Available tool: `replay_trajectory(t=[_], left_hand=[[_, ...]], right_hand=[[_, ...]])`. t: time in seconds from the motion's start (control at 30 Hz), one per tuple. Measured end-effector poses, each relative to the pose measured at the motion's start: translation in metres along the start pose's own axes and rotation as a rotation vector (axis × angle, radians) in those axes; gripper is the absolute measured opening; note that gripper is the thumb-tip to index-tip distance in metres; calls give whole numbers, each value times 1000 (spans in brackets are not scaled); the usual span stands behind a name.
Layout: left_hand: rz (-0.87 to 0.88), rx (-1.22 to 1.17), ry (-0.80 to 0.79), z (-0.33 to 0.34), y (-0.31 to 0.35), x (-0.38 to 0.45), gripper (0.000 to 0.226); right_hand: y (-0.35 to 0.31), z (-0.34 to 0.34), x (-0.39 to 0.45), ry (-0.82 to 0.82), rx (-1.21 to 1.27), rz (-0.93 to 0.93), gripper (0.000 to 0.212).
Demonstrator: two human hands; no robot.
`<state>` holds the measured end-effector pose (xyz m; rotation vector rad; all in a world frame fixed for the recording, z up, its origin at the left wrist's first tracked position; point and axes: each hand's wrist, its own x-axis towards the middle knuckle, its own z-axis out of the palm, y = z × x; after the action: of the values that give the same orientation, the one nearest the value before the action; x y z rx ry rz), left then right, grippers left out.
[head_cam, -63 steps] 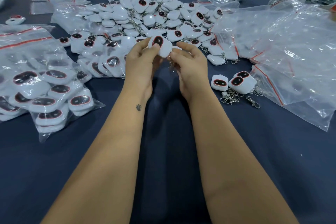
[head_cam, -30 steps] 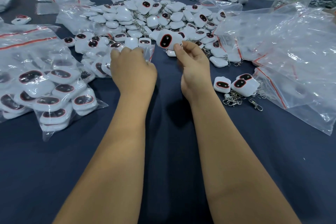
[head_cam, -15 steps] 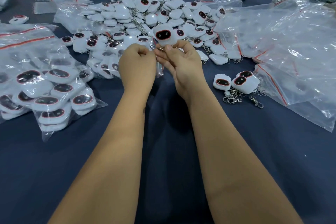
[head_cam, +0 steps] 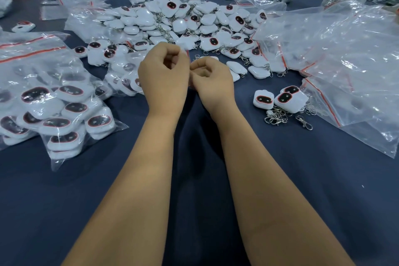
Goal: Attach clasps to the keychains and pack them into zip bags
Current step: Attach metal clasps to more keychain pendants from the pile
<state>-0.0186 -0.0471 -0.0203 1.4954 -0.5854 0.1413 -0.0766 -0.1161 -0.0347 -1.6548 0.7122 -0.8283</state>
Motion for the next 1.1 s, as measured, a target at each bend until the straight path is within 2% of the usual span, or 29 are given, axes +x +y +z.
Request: replay_trajectory(t=[0.07, 0.2, 0.3, 0.43, 0.57, 0.7, 0.8, 0.93, 1.03, 1.1], left_hand=[[34, 35, -7, 1, -2, 0, 12], [57, 59, -21, 2, -6, -1, 7], [57, 89, -22, 3, -7, -2, 9], [-47, 205, -59, 4, -11, 0, 9], [-63, 455, -134, 4, -17, 0, 8], [4, 648, -247, 7, -19, -3, 35], [9, 735, -255, 6, -21, -4, 33], [-55, 805, -216, 3, -25, -1, 30], [-26, 697, -151, 1, -23, 2, 28], [104, 536, -91, 0, -19, 3, 27]], right_hand=[[-1, 1, 1, -25, 35, -37, 12], [3, 8, 2, -199, 12, -68, 35], [7, 12, 1, -277, -30, -43, 35], [6, 10, 2, -193, -163, -61, 26], [-2, 0, -1, 40, -189, -78, 36], [-2, -15, 4, 231, -386, -68, 36], [0, -23, 7, 247, -654, -45, 40], [3, -25, 10, 160, -799, 37, 52], [6, -27, 11, 117, -789, 23, 53], [7, -26, 11, 82, -768, 0, 46]])
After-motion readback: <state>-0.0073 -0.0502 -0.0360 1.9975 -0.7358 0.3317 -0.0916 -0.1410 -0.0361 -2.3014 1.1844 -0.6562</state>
